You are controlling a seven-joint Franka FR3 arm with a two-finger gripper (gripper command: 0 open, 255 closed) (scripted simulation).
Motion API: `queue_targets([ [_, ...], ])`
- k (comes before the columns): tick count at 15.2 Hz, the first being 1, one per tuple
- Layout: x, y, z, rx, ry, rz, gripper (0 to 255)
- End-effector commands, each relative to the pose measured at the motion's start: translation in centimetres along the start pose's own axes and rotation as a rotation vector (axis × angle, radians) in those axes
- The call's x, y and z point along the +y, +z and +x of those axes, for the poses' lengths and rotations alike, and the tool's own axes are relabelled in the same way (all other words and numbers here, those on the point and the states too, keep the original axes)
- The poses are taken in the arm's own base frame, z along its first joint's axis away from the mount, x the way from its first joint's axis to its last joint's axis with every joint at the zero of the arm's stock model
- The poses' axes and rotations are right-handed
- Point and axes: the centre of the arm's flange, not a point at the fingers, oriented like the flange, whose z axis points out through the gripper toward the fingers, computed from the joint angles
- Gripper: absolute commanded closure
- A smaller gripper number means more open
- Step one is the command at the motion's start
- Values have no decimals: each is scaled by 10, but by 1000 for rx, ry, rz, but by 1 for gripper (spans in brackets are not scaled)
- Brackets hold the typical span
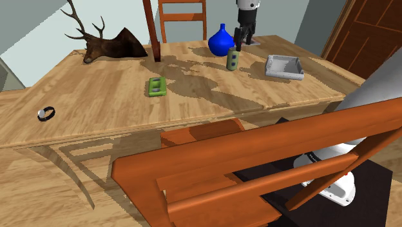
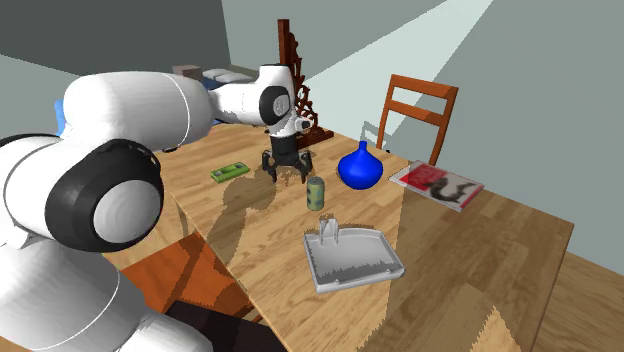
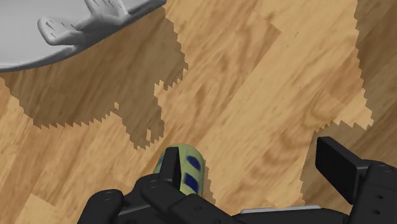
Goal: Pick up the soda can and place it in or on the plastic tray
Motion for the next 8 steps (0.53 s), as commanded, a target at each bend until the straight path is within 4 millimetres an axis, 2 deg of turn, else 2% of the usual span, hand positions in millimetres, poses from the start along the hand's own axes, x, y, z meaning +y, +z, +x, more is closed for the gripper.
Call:
queue_targets([
  [1,13,7,21,-2,-1,-2,0],
  [8,61,31,97,-7,-3,-7,0],
])
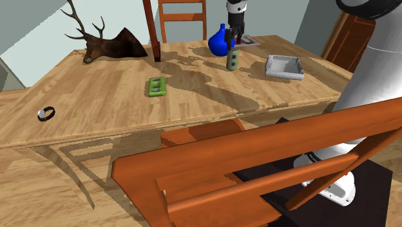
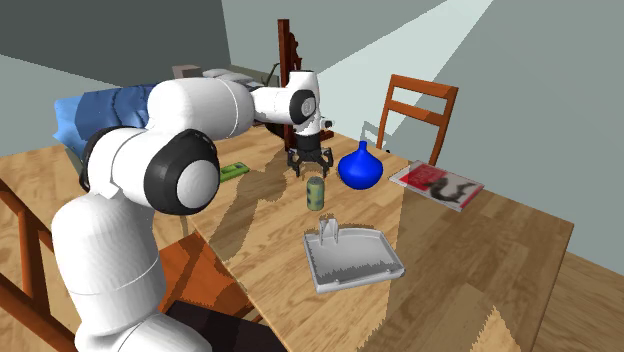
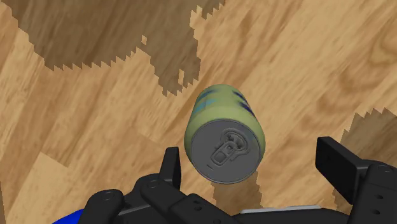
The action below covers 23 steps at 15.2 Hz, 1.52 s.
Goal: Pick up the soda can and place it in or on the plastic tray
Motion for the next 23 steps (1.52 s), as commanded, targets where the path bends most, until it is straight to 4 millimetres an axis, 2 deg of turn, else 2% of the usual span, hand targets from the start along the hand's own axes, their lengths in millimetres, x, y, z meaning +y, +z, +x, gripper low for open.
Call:
queue_targets([
  [1,11,4,19,-2,-1,-2,0],
  [9,11,44,19,-2,-1,-2,0],
  [16,11,44,19,-2,-1,-2,0],
  [17,11,44,19,-2,-1,-2,255],
  [23,11,44,19,-2,-1,-2,255],
])
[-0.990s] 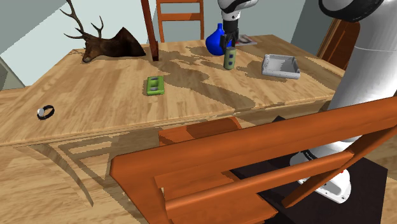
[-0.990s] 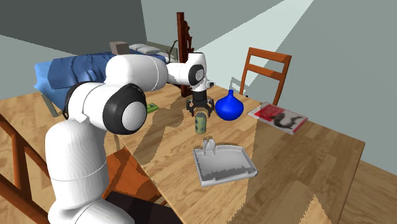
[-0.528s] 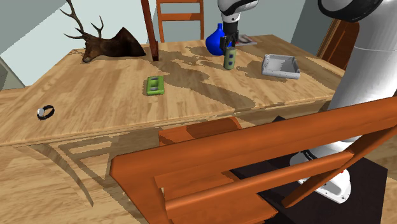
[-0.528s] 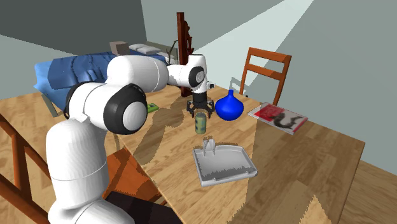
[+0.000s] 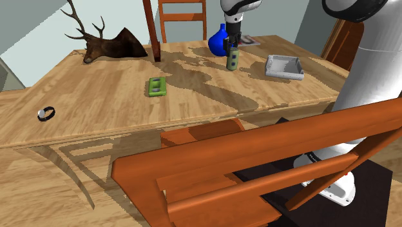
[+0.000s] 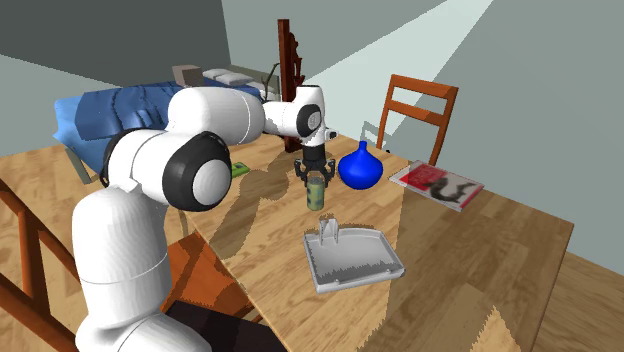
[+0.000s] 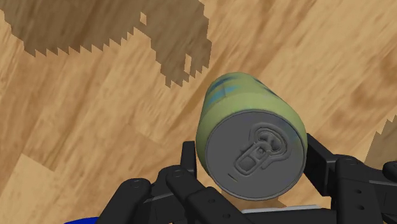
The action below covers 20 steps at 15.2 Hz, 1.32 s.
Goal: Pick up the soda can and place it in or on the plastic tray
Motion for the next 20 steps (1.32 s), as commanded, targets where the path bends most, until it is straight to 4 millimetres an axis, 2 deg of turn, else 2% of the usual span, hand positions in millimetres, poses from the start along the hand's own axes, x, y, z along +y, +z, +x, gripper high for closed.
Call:
queue_targets([
  [1,0,0,0,-1,0,0,255],
  [3,0,1,0,-1,0,0,255],
  [20,7,-89,-2,-1,0,0,255],
])
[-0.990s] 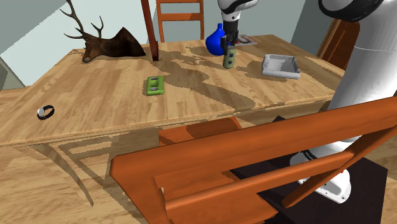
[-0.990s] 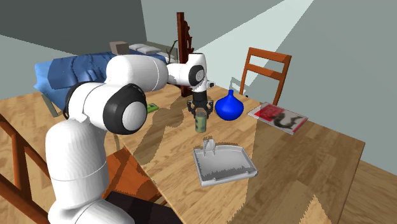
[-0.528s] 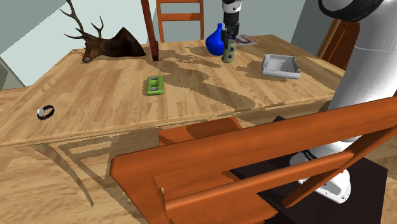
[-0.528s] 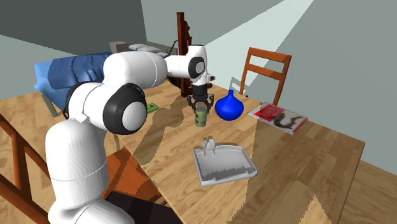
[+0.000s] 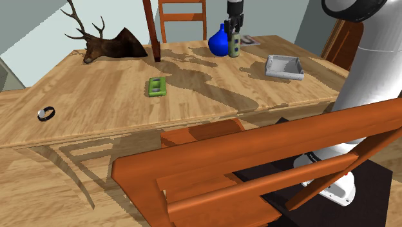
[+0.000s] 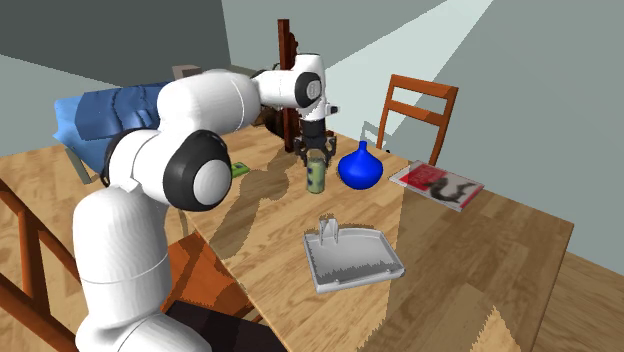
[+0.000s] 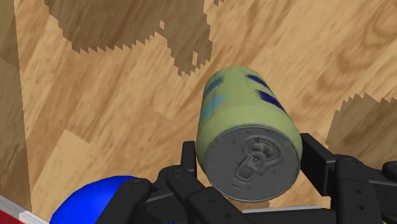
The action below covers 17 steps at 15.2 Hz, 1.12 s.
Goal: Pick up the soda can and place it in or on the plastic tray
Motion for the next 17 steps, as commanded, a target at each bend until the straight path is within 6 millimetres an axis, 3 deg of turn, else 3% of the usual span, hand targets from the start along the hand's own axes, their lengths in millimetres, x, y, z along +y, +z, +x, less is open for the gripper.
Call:
queue_targets([
  [1,1,-11,-1,0,0,0,255],
  [16,7,-86,-2,0,0,0,255],
  [17,14,-87,-13,0,0,0,255],
])
